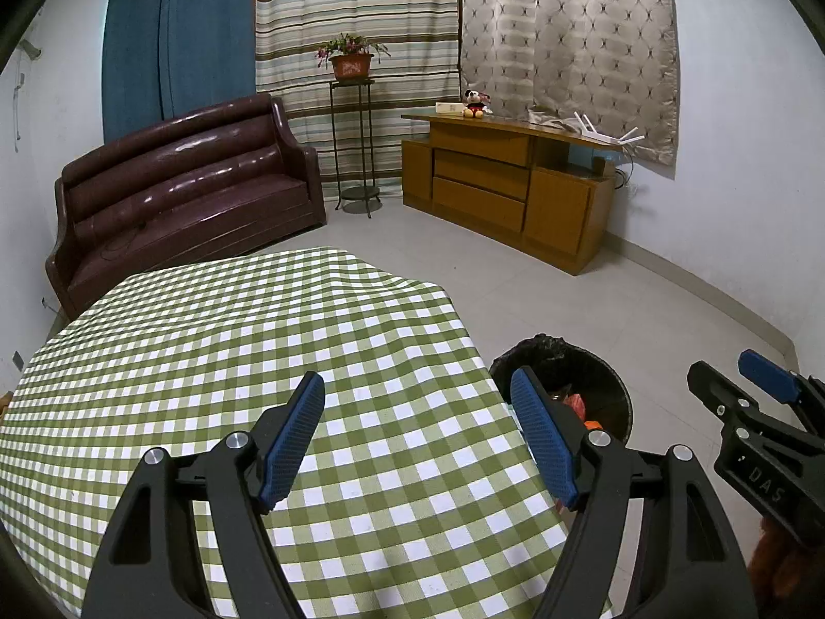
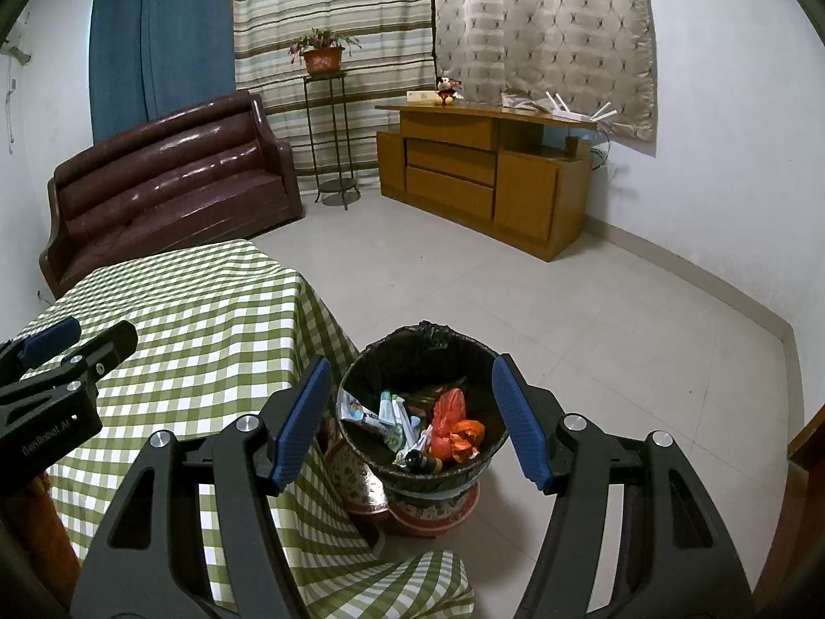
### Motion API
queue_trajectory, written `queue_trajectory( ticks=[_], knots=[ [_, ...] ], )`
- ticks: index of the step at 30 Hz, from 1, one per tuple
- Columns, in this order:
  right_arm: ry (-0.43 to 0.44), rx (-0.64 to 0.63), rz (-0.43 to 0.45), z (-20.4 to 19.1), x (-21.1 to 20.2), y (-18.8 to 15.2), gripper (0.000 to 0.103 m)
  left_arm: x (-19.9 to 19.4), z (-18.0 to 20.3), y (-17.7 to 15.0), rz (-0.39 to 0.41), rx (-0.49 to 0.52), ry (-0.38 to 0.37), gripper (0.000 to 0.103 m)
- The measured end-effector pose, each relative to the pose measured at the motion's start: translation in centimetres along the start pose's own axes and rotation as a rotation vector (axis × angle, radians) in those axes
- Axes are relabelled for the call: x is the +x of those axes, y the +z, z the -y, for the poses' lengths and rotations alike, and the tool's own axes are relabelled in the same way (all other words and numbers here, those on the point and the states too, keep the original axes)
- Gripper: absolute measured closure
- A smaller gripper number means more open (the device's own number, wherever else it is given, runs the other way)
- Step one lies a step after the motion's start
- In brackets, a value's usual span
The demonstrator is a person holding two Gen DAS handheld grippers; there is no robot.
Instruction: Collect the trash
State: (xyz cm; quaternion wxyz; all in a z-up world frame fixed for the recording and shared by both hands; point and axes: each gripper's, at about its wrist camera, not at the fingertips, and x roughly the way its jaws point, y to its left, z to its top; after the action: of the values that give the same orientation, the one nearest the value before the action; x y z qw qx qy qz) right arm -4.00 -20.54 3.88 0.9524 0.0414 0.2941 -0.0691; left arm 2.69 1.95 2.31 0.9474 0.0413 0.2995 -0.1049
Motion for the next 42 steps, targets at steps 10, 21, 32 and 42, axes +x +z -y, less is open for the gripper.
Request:
queue_trajectory(
  ticks=[10, 21, 32, 42],
  knots=[
    [0.0, -0.002, -0.002, -0.01, 0.09, 0.02, 0.04, -0.13, 0.19, -0.07, -0.003, -0.002, -0.001, 0.031],
    [0.0, -0.002, -0.003, -0.03, 0.06, 0.12, 0.04, -0.08, 0.27, -0.09, -0.006, -0.001, -0.001, 0.03],
    [0.0, -0.003, -0.004, -0.13, 0.07, 0.18, 0.04, -0.16, 0.29, -0.07, -0.005, 0.0, -0.001, 0.03],
    [0.0, -0.004, -0.005, -0.19, 0.01, 0.29, 0.04, 0.19, 0.32, -0.26, -0.006, -0.002, -0.001, 0.027]
  ],
)
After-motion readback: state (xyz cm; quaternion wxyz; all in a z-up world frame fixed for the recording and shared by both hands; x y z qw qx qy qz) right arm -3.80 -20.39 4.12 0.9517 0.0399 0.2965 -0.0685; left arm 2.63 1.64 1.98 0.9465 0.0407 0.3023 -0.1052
